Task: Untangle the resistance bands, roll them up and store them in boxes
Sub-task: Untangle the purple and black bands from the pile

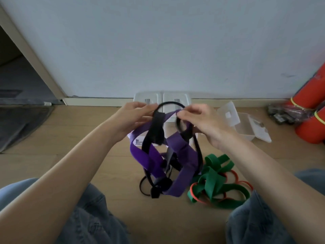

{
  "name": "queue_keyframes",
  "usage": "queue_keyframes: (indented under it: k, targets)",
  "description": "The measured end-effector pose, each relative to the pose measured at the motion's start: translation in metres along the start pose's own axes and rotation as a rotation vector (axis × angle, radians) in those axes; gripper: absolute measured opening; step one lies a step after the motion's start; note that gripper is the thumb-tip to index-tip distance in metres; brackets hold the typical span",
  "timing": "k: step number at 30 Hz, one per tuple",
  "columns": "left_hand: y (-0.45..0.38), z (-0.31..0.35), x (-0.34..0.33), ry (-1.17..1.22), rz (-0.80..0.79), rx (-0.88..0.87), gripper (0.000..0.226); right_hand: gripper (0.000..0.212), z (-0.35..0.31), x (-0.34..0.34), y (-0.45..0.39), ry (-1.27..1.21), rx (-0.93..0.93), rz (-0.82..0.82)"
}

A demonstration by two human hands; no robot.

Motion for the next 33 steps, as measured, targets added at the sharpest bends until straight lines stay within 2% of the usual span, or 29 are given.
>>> queue_keyframes:
  k: [2,6,9,11,12,13,15,17,19,20,21,23,25,27,28,30,33]
  targets:
    - [-0.002,-0.012,-0.002,0.028,-0.070,0.003,0.062,0.008,-0.002,0.007,-0.001,-0.194,-0.052,0.046]
    - [0.005,-0.048,-0.031,-0.121,-0.345,0.103,0.054,0.025,-0.010,0.022,-0.002,-0.615,-0.100,0.062]
    - [0.009,-0.078,-0.048,-0.211,-0.366,0.149,0.041,0.026,-0.008,0.020,0.000,-0.764,-0.121,-0.006]
    - [0.008,-0.087,-0.049,-0.104,-0.324,0.177,0.025,0.024,-0.003,0.018,0.000,-0.852,-0.143,-0.053]
    - [0.007,-0.087,-0.047,-0.054,-0.280,0.190,0.018,0.026,0.000,0.020,-0.001,-0.838,-0.163,-0.042]
    - [0.005,-0.084,-0.042,-0.035,-0.222,0.198,0.014,0.029,0.006,0.026,-0.003,-0.715,-0.177,0.013]
    - [-0.001,-0.072,-0.026,-0.023,-0.084,0.193,0.016,0.029,0.017,0.039,-0.005,-0.180,-0.206,0.091]
    - [-0.004,-0.053,-0.015,-0.036,-0.007,0.157,0.022,0.028,0.026,0.039,-0.007,0.384,-0.221,0.020]
    - [-0.002,-0.039,-0.017,-0.065,-0.021,0.150,0.024,0.050,0.036,0.028,-0.006,0.796,-0.188,-0.090]
    - [0.001,-0.034,-0.022,-0.061,-0.037,0.152,0.027,0.062,0.037,0.021,-0.005,0.885,-0.160,-0.118]
    - [0.003,-0.030,-0.028,-0.044,-0.046,0.149,0.031,0.067,0.035,0.016,-0.004,0.879,-0.133,-0.138]
    - [0.003,-0.020,-0.034,0.019,-0.030,0.129,0.037,0.060,0.033,0.006,-0.002,0.651,-0.134,-0.238]
    - [0.004,-0.007,-0.032,0.140,0.009,0.111,0.032,0.055,0.035,-0.008,0.007,0.551,-0.151,-0.385]
    - [0.004,0.006,-0.026,0.312,0.023,0.088,0.021,0.063,0.037,-0.025,0.013,0.392,-0.113,-0.433]
    - [0.006,0.010,-0.026,0.381,0.014,0.075,0.018,0.064,0.037,-0.032,0.014,0.255,-0.095,-0.398]
    - [0.011,0.012,-0.030,0.444,-0.018,0.062,0.018,0.053,0.034,-0.039,0.010,0.089,-0.042,-0.281]
    - [0.014,0.007,-0.037,0.356,-0.066,0.043,0.019,0.025,0.024,-0.036,0.008,0.075,0.036,-0.147]
Point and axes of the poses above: each hand's wrist, its own y-axis away from the middle knuckle, its own x-axis out of the back of the hand, z = x × y, the point moved 5 cm from there along -y, towards the middle knuckle, and after that the axes turned 2 degrees about -x, right-handed, at the moved point
